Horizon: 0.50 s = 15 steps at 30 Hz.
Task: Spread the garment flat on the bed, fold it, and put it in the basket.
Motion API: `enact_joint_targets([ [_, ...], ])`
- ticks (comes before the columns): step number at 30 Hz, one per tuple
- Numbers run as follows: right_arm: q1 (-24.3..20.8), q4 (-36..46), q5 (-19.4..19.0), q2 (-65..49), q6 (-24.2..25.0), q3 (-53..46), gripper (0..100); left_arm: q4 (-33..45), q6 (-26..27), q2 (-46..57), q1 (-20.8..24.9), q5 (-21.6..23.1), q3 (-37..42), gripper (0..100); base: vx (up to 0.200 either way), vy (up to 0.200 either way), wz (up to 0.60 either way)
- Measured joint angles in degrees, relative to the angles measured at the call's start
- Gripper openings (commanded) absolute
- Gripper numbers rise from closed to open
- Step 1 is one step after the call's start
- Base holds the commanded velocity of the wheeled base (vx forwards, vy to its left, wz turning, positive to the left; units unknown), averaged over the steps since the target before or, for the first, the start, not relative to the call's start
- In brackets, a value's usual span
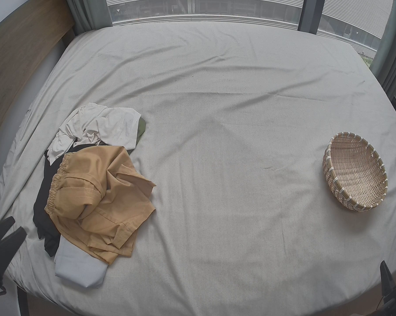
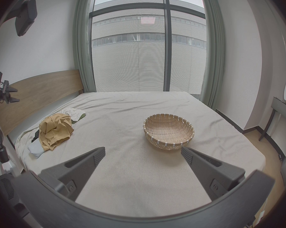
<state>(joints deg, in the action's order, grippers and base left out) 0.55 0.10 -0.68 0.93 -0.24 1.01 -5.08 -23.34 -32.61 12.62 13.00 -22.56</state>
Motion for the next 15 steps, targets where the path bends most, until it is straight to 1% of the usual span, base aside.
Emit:
enact_joint_targets([
  [2, -0.02, 0.0, 0.0, 0.0, 0.0, 0.0, 100, -1.23, -1.34, -1.9, 0.05, 1.18, 1.01, 100, 0.0, 0.0, 0.0],
  [6, 0.0, 0.0, 0.02, 0.0, 0.02, 0.0, 100, -3.21, -3.61, -5.78, 0.09, 2.19, 2.58, 100, 0.0, 0.0, 0.0],
  [10, -0.02, 0.0, 0.0, 0.0, 0.04, 0.0, 100, -7.64, -6.1, -10.47, 0.13, 2.79, 3.72, 100, 0.0, 0.0, 0.0],
  [15, -0.02, 0.0, 0.02, 0.0, 0.04, 0.0, 100, -10.81, -7.19, -16.47, 0.13, 3.75, 4.68, 100, 0.0, 0.0, 0.0],
])
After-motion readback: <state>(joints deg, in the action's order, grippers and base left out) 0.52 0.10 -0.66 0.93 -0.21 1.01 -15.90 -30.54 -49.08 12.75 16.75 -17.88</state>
